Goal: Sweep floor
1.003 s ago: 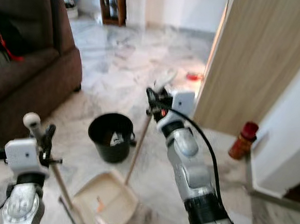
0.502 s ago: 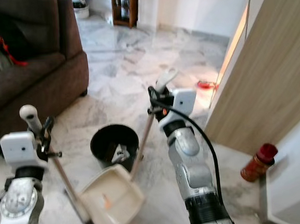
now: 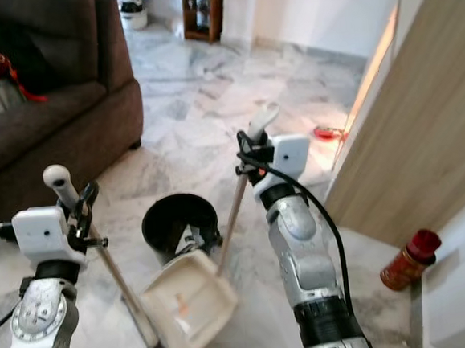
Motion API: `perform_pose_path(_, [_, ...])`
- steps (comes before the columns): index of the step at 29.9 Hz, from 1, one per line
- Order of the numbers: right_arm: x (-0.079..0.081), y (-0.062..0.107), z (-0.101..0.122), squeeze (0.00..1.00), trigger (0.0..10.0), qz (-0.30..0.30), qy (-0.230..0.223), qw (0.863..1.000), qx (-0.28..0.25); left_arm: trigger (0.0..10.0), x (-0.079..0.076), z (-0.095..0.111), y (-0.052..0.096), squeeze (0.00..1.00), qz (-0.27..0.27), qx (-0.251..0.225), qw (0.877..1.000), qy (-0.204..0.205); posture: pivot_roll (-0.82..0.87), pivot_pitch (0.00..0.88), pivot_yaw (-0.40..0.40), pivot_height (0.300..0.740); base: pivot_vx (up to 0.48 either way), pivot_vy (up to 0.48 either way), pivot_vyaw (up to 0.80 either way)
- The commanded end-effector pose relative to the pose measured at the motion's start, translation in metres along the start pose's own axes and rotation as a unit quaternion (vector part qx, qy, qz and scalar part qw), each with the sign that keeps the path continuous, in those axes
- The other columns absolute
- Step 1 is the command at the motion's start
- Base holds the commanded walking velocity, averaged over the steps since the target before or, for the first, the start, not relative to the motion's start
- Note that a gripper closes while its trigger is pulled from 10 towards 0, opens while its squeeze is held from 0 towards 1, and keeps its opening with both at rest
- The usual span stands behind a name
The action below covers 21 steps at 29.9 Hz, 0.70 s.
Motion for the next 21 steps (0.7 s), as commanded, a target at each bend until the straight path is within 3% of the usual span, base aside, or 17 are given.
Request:
perform_pose_path(1, [-0.016,-0.006,0.026,0.00,10.0,-0.044,0.027,0.997,-0.059,10.0,-0.005,0.013,-0.003,0.00,-0.009,-0.029,1.000,0.007,0.03,0.029,-0.059,0.740,0.000,0.000,0.00])
perform_pose_path(2, [-0.023,-0.008,0.035,0.00,10.0,-0.066,0.048,0.994,-0.074,10.0,-0.005,0.013,-0.003,0.00,-0.011,-0.028,1.000,0.008,0.03,0.029,-0.055,0.740,0.000,0.000,0.00])
perform_pose_path(9, [-0.032,-0.013,0.051,0.00,10.0,-0.094,0.061,0.989,-0.101,10.0,-0.007,0.012,-0.003,0.00,-0.015,-0.026,1.000,0.009,0.03,0.029,-0.056,0.740,0.000,0.000,0.00])
perform_pose_path(13, [-0.024,-0.021,0.077,0.00,10.0,-0.086,0.052,0.985,-0.140,10.0,-0.007,0.012,-0.004,0.00,-0.014,-0.027,0.999,0.008,0.03,0.027,-0.057,0.740,0.000,0.000,0.00])
perform_pose_path(21, [-0.022,-0.028,0.095,0.00,10.0,-0.088,0.038,0.981,-0.168,10.0,-0.008,0.012,-0.004,0.00,-0.015,-0.027,0.999,0.011,0.04,0.022,-0.057,0.740,0.000,0.000,0.00])
Point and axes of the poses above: a point about 5 cm out from each wrist's last joint towards the gripper, its own y axis pointing back from the gripper into the wrist, its own z axis along the axis of the wrist's last joint, x = y × z, the point moved 1 cm from there along -y, pointing out of the wrist towards the gripper, and after that the axes turned 3 degrees about y, right-handed, at the moved point
